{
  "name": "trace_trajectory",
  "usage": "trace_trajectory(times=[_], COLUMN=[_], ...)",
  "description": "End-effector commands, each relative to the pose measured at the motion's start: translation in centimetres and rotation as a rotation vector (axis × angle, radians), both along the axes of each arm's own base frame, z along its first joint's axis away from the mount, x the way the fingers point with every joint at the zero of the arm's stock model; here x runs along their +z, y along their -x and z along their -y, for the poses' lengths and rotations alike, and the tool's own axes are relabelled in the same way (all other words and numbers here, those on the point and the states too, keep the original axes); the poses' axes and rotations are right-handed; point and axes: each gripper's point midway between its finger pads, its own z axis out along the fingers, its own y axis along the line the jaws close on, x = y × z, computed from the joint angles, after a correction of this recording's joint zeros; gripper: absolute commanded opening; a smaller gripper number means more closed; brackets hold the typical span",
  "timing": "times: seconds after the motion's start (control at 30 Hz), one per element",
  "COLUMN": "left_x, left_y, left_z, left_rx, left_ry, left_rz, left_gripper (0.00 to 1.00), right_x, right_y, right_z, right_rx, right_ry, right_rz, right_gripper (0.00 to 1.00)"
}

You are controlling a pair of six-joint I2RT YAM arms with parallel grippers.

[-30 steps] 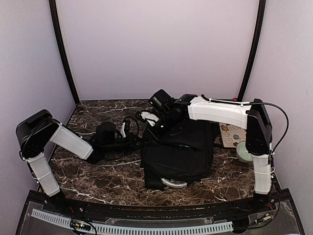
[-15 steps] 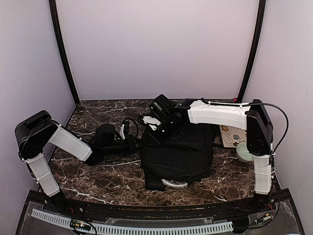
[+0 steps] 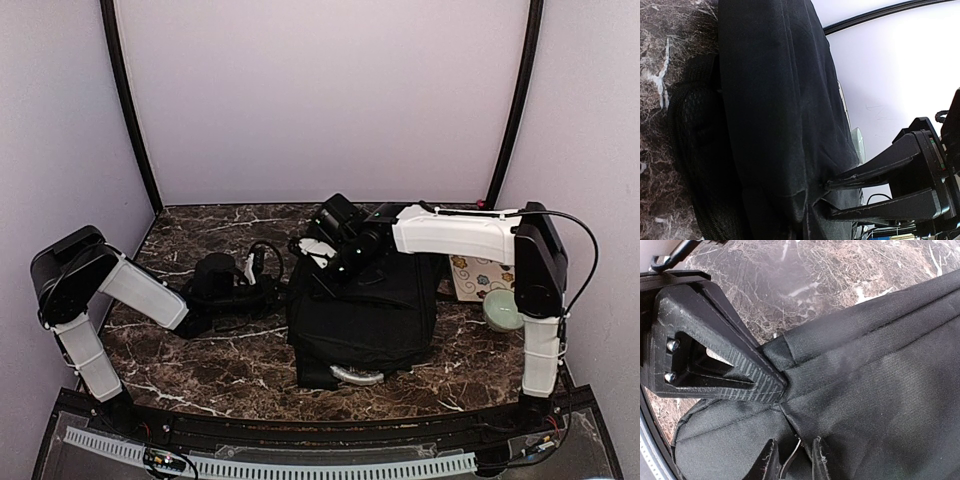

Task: Pack the student bag
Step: Grab the lower front pocket of the student bag, then zip the lower front pocket of the student bag.

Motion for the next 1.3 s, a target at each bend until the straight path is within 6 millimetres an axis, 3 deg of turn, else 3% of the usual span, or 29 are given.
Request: trace_trajectory(times=[0.0, 0.4, 0.63, 0.77, 0.87, 1.03, 1.27], left_x=[5.3, 5.2, 5.2, 5.2, 4.9, 4.3, 2.8], left_y=[-1.0, -1.1, -1.1, -1.1, -1.1, -1.1, -1.4], left_z=[0.3, 0.2, 0.3, 0.2, 0.3, 0.4, -0.5], left_rx=[0.016, 0.024, 0.02, 0.02, 0.011, -0.01, -0.003], left_ry=[0.103, 0.091, 0.092, 0.083, 0.067, 0.039, -0.038], left_rz=[0.162, 0.166, 0.166, 0.17, 0.172, 0.171, 0.153], left_gripper=[0.0, 0.0, 0.0, 0.0, 0.0, 0.0, 0.0], right_x=[0.0, -0.5, -0.4, 0.6, 0.9, 0.1, -0.9], right_y=[0.9, 1.9, 0.6, -0.2, 0.7, 1.9, 1.7], right_z=[0.6, 1.4, 1.9, 2.7, 3.1, 4.8, 9.0], right_rx=[0.008, 0.017, -0.021, -0.035, 0.007, 0.04, 0.012], right_ry=[0.012, 0.011, -0.015, -0.054, -0.096, -0.095, -0.04], right_rz=[-0.029, -0.066, -0.103, -0.138, -0.23, -0.329, -0.376], right_gripper=[0.24, 0.27, 0.0, 0.0, 0.0, 0.0, 0.0])
